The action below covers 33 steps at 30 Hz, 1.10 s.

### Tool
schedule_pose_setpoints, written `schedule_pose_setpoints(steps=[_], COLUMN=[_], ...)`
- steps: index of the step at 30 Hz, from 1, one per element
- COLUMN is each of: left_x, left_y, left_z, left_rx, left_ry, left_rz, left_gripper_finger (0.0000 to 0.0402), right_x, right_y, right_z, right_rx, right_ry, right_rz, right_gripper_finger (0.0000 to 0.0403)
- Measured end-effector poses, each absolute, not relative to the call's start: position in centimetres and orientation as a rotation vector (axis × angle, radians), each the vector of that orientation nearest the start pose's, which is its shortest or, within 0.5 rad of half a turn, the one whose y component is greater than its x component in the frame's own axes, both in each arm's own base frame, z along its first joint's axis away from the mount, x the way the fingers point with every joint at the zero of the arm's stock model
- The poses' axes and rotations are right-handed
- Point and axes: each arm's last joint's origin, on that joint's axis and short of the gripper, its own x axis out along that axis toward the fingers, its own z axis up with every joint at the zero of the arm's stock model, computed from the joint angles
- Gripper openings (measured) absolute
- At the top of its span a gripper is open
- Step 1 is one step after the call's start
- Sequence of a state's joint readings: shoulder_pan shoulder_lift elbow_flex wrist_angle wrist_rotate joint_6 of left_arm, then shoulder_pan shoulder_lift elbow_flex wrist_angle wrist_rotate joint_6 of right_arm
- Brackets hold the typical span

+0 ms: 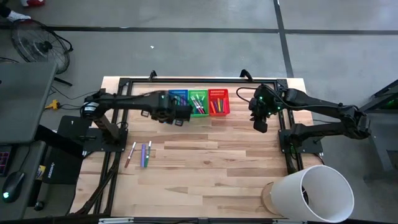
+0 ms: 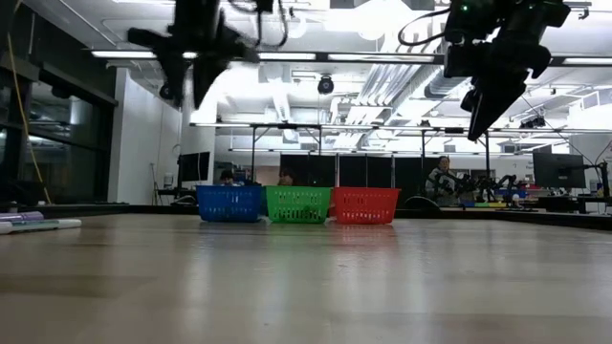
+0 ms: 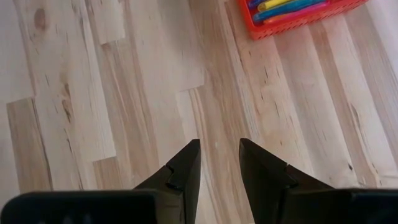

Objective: Pick & Place Markers
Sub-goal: Put the green marker pen into the green bin

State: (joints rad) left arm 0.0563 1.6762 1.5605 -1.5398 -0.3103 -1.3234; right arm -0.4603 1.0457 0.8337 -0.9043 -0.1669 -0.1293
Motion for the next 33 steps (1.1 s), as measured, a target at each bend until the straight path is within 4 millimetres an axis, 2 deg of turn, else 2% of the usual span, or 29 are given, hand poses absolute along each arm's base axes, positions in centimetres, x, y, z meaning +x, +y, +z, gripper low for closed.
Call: schedule_pose_setpoints(steps=[7,18,26,33], left_x=[27.5,26.3,25.3,23.8], left_y=[-0.5,-3.8,-4.4,-4.2], left_z=[27.6,23.0,20.2,18.1], left_rx=[-0.86,-0.981,-1.081,-1.102], left_ry=[1.274,1.336,1.309,1.367], left_rz=[1.306,1.278,1.225,1.243], left_gripper_finger=[0.0127,0.0127,0.0127,0.0127], right_x=[16.5,16.5,16.5,16.6], right_y=[-7.6,-7.7,-7.6,-7.7], right_z=[25.3,25.3,25.3,25.3], right_rx=[0.225,0.22,0.222,0.221], right_ry=[1.077,1.075,1.073,1.069], right_rz=[-0.189,-0.186,-0.182,-0.183], right_gripper_finger=[0.0099,0.0099,0.0099,0.0099])
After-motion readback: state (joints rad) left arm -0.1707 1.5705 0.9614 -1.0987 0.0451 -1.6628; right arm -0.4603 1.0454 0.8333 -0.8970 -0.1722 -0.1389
